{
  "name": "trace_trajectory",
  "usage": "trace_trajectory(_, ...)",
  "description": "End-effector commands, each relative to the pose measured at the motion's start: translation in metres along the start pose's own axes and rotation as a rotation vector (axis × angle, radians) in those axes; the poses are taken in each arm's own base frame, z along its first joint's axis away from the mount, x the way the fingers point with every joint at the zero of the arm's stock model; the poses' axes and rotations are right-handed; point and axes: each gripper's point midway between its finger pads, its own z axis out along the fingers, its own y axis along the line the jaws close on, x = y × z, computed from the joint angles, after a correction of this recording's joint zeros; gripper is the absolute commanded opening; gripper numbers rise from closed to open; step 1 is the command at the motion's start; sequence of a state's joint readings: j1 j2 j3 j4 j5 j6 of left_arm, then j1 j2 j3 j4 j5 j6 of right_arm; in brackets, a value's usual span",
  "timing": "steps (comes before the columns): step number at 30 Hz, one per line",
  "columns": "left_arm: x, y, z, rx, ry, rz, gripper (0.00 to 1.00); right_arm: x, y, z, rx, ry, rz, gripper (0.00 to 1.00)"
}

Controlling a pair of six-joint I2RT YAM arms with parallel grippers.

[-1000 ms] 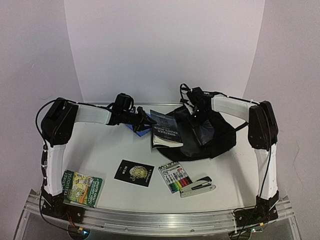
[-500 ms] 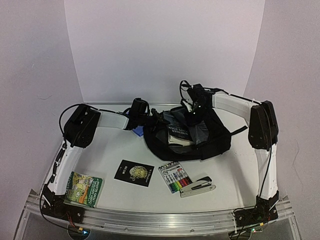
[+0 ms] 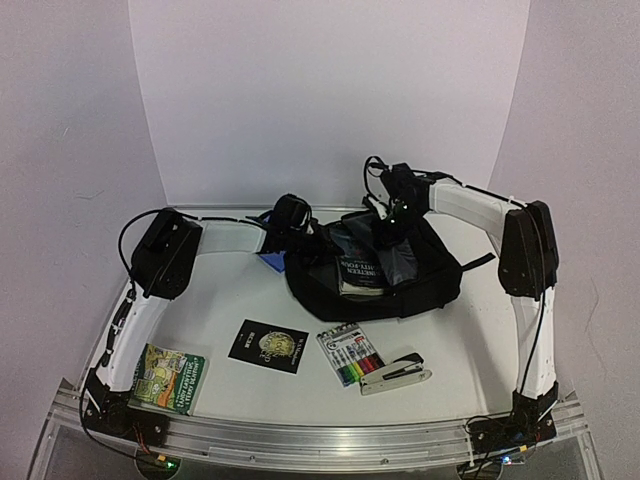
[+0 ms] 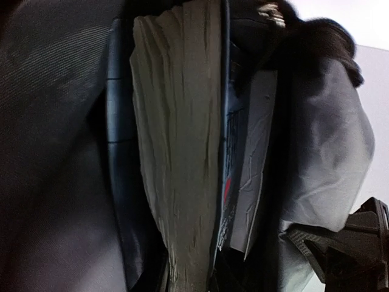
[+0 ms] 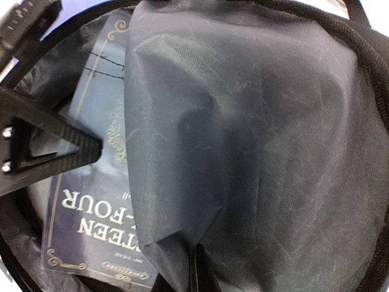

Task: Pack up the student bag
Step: Place the book in the student bag.

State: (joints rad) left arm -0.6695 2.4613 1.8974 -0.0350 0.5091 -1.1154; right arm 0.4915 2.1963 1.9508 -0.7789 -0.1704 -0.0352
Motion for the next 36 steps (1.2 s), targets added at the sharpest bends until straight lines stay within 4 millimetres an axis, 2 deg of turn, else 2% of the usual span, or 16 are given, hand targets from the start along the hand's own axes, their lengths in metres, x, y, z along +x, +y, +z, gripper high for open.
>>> trace_trajectory(1, 0.005, -0.068, -0.046, -0.032, 0.019, 0.201, 0.38, -0.009, 0.003, -0.004, -0.048, -0.037, -0.006, 0.0)
trace_trajectory(3, 0.007, -0.078, -0.053, -0.037, 0.045, 0.265, 0.53, -0.005, 0.0, 0.0, -0.048, -0.027, -0.009, 0.0)
trace_trajectory(5, 0.009, -0.088, -0.061, -0.044, 0.056, 0.305, 0.63, -0.001, 0.001, 0.003, -0.055, -0.015, -0.017, 0.0)
trace_trajectory(8, 0.007, -0.1, -0.078, -0.049, 0.044, 0.372, 0.91, 0.008, 0.002, 0.009, -0.061, 0.009, -0.023, 0.0)
trace_trajectory(10, 0.001, -0.098, -0.094, -0.074, 0.047, 0.362, 0.98, 0.014, 0.0, 0.014, -0.054, 0.026, -0.025, 0.01)
trace_trajectory(12, -0.003, -0.086, -0.114, -0.125, 0.061, 0.335, 1.0, 0.02, -0.002, 0.019, -0.043, 0.044, -0.031, 0.02)
trace_trajectory(15, 0.005, -0.055, -0.148, -0.274, 0.083, 0.307, 1.0, 0.026, -0.004, 0.02, -0.04, 0.058, -0.043, 0.08)
trace_trajectory(18, 0.026, -0.021, -0.176, -0.408, 0.109, 0.25, 1.0, 0.025, -0.002, 0.015, -0.051, 0.049, -0.056, 0.24)
trace_trajectory(23, 0.064, 0.034, -0.226, -0.613, 0.152, 0.107, 1.0, 0.016, 0.001, 0.007, -0.067, 0.022, -0.066, 0.56)
trace_trajectory(28, 0.095, 0.076, -0.265, -0.77, 0.217, 0.017, 1.0, 0.008, 0.008, -0.005, -0.097, -0.008, -0.086, 0.81)
trace_trajectory(32, 0.115, 0.093, -0.283, -0.802, 0.262, -0.024, 1.0, 0.002, 0.009, -0.012, -0.1, -0.028, -0.091, 0.88)
trace_trajectory(36, 0.155, 0.104, -0.296, -0.827, 0.419, 0.004, 1.0, 0.002, 0.009, -0.013, -0.1, -0.026, -0.086, 0.89)
